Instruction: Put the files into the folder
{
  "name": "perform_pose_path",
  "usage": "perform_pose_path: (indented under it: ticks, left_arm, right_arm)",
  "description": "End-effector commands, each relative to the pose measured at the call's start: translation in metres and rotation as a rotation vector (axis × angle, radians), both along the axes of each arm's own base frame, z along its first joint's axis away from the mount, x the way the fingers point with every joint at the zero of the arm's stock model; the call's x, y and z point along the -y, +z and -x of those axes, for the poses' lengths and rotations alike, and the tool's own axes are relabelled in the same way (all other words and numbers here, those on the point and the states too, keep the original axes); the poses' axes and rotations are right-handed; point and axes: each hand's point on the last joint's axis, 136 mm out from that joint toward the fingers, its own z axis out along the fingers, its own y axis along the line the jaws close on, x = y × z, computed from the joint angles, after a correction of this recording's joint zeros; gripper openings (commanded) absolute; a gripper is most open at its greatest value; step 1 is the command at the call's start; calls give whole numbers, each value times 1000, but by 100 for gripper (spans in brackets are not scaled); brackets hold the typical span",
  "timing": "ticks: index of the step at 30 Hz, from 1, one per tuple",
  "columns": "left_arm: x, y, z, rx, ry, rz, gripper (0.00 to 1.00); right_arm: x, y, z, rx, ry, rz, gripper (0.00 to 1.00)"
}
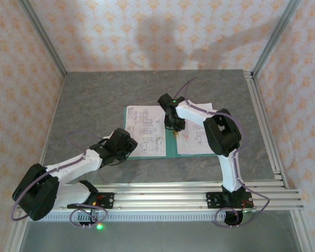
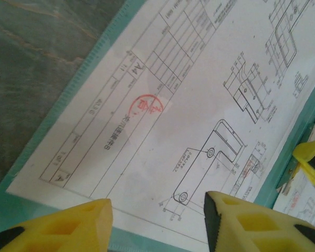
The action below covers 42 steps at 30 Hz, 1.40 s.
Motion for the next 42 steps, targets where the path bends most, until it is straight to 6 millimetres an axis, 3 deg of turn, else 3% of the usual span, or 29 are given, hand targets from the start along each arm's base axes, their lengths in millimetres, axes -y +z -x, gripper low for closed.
perform_pose_path:
  ticks: [1,3,8,23,28,35,42]
  left_arm:
    - [-25,-4,20,-48,53,-76,53]
    - [-32,-12,32,-88,63,-89,55]
    - [-37,-21,40,-110,68,-99,60]
    - [-26,-33,28,-116,62,-84,59]
    - [-19,-28,15,-77,60,-62,54]
    - [-10,-3,-9,-4,42,-56,44]
    - [-11,-13,-7,-17,43,-62,38]
  right_arm:
    - [10,-45,33,-167,-15,42,16]
    - [9,-44,32,-165,-15,39,16]
    - [9,-45,33,-168,-16,41,16]
    - [9,-45,32,-169,-14,41,16]
    - [10,-45,33,-170,-12,42,16]
    - [10,-47,35,-174,-9,38,16]
    - [9,-46,36,-174,-7,29,16]
